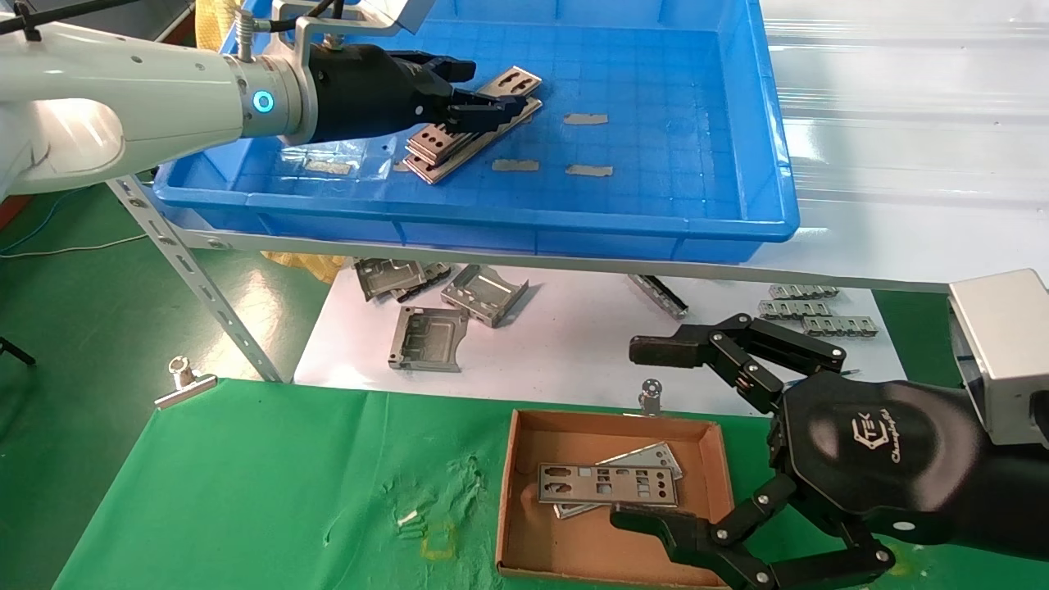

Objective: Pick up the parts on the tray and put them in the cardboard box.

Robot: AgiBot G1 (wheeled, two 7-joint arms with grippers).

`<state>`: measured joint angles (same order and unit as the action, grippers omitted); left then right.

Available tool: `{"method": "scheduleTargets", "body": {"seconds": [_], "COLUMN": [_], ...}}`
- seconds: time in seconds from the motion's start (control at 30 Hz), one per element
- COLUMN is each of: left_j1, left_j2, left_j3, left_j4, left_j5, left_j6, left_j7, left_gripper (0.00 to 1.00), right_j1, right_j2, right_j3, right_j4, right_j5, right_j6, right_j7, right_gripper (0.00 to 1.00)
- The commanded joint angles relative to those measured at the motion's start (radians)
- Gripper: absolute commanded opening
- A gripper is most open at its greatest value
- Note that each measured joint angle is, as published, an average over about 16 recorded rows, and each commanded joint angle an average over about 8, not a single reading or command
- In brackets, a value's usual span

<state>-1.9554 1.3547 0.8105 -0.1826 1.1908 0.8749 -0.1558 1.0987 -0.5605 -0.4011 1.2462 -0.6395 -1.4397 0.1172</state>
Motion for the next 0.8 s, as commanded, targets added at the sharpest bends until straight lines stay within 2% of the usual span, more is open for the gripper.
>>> {"method": "scheduleTargets", "body": {"seconds": [0.03, 0.8], "left_j1": [-0.001, -0.008], "left_j2": [0.0, -0.003], "left_j3": [0.004, 0.036], "left_j4": [0.0, 0.009], "left_j5": [-0.003, -0.045], "left_j6": [0.003, 0.002], "left_j7": [-0.002, 0.01], "left_gripper": [0.0, 0.0], "right_j1": [0.0, 0.0], "right_j2": [0.0, 0.0], "right_j3": [0.0, 0.0], "right_j4": [0.0, 0.0], "right_j5": [0.0, 0.0], "right_j6": [0.0, 0.0], "right_j7": [0.0, 0.0], "right_gripper": [1.0, 1.0]}}
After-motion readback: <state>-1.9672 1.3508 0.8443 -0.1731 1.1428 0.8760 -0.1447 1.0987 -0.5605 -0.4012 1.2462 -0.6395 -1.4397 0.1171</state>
